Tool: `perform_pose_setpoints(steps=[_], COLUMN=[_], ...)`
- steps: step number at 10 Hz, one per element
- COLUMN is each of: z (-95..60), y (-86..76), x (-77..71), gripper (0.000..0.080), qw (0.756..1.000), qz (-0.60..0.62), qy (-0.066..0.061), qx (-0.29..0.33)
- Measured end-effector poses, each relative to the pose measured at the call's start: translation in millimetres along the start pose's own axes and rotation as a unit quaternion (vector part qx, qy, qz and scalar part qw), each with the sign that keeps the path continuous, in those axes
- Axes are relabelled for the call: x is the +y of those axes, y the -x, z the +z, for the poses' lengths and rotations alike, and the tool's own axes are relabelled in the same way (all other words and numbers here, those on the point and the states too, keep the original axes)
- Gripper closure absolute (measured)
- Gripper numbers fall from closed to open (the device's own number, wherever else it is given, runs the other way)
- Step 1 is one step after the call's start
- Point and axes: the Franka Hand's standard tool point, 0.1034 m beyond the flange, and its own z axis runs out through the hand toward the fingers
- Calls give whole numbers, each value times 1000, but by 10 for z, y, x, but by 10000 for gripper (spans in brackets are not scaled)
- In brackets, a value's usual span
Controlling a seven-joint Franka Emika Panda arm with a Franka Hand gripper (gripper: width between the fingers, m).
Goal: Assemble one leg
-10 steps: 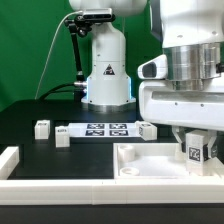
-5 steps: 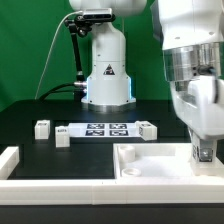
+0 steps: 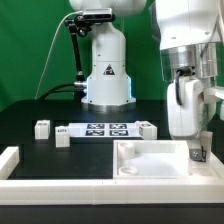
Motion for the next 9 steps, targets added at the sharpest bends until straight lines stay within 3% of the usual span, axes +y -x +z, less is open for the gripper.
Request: perform_pose_setpoints(steps=[3, 5, 7, 9], z=[10, 9, 11, 11], y=[-3, -20, -26, -27], x=[4, -7, -10, -13], gripper=[193, 159, 152, 150], qw=[999, 989, 961, 948], qz=[-39, -148, -277, -318], qy=[0, 0, 0, 0], qx=[0, 2, 2, 2])
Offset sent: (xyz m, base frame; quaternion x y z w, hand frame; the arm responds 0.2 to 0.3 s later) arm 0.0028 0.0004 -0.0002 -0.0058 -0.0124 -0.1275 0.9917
